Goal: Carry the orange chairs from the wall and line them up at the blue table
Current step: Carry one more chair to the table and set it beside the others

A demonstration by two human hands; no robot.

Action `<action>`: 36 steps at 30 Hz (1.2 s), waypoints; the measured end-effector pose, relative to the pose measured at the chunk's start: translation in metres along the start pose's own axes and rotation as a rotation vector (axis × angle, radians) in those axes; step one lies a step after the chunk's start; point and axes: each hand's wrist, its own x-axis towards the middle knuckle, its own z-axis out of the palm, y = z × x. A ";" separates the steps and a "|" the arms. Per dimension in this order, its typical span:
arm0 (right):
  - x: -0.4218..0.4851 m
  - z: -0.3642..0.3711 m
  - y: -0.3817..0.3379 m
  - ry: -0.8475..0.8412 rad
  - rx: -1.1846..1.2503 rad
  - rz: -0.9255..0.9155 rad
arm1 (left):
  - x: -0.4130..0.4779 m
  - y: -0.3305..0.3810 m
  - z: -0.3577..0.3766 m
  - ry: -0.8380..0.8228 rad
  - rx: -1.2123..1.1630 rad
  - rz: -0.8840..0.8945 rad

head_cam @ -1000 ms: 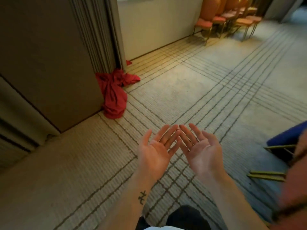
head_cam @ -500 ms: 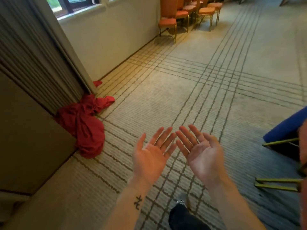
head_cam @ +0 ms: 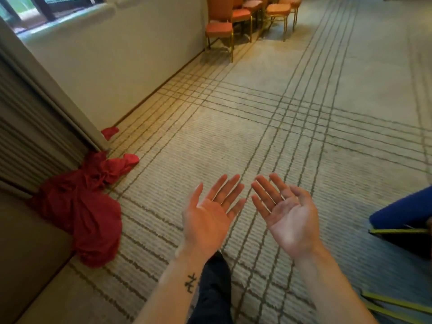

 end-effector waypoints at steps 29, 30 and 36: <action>0.559 0.192 -0.245 0.029 0.080 -0.133 | 0.601 0.181 0.206 -0.088 0.031 -0.129; 0.580 0.198 -0.259 0.028 0.070 -0.124 | 0.621 0.187 0.218 -0.085 0.027 -0.118; 0.678 0.232 -0.324 -0.036 0.034 -0.085 | 0.720 0.210 0.276 -0.085 -0.006 -0.086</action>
